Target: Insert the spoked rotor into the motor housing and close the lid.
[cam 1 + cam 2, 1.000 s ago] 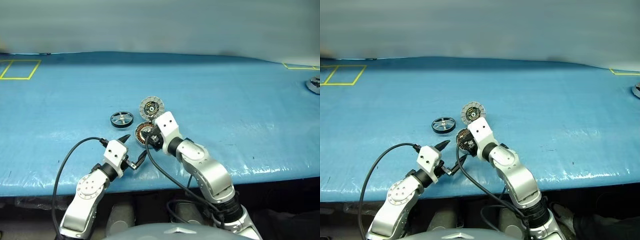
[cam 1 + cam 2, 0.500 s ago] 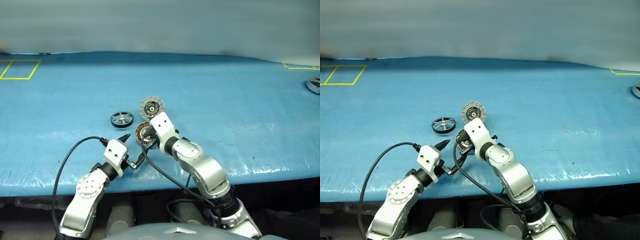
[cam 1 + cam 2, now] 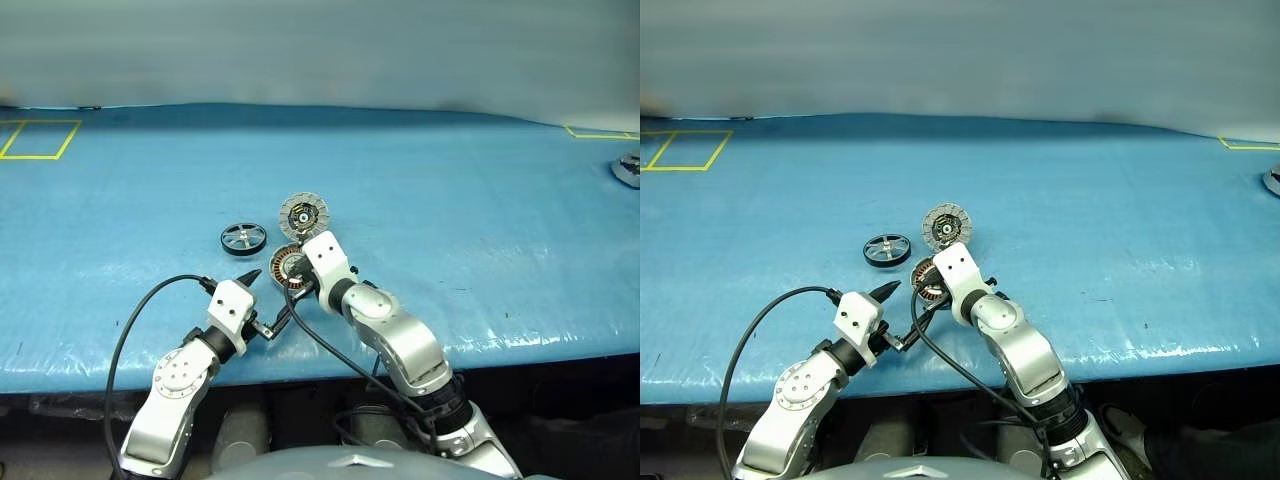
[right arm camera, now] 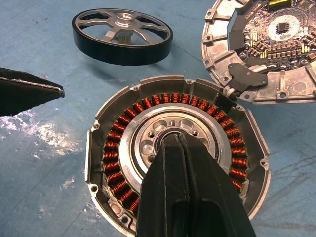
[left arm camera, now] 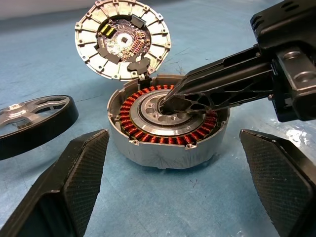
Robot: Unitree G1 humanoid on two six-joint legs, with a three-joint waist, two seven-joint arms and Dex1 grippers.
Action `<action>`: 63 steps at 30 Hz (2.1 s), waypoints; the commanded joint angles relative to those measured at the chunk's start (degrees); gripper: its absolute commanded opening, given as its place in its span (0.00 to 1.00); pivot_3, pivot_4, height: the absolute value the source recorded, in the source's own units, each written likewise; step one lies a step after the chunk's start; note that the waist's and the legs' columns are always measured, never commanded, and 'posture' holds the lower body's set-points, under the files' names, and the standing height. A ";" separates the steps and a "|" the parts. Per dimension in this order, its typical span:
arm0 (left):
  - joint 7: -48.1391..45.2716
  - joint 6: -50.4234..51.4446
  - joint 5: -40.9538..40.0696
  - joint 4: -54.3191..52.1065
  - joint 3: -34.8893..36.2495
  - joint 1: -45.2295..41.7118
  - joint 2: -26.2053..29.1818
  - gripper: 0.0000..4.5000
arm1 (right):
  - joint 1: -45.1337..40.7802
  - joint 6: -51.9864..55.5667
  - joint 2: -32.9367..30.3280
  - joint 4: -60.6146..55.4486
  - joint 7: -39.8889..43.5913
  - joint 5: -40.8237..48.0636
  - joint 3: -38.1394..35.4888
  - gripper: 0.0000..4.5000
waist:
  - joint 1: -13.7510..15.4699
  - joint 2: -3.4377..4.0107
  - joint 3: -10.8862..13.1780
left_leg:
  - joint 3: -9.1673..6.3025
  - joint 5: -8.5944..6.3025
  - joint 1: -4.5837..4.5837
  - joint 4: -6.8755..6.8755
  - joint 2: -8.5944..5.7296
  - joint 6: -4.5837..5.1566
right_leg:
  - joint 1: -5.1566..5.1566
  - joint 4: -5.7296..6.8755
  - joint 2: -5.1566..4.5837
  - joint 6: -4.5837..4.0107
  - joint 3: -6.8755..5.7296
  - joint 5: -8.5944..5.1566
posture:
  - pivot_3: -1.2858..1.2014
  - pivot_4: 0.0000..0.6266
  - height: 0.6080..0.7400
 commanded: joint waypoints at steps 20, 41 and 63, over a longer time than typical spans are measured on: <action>0.20 -0.71 -0.31 -1.39 0.08 -0.16 -0.29 1.00 | -2.18 -0.96 0.50 0.64 1.25 -0.48 1.06 0.01 | -0.01 0.00 0.00 | -0.01 0.00 0.00 0.00 0.00 0.00 | 0.00 0.00 0.00 0.00 0.00 0.00 | 0.52 0.24 1.00; -0.52 -0.41 -0.56 -1.16 0.14 -0.73 0.09 1.00 | -2.32 9.81 4.10 2.34 -3.41 0.16 -4.34 0.01 | 0.07 -0.03 -0.06 | -0.04 0.00 0.14 0.02 -0.02 0.01 | -0.04 -0.01 -0.08 0.00 -0.04 0.00 | 0.52 0.24 1.00; 2.80 26.44 -17.13 -2.82 18.05 -18.61 5.63 1.00 | 3.73 2.49 -7.19 -18.86 5.96 8.99 -10.35 0.01 | 0.14 -0.05 0.00 | -0.13 0.05 -0.05 0.09 -0.04 0.04 | 0.08 -0.03 0.10 0.32 -0.04 0.17 | 0.52 0.24 1.00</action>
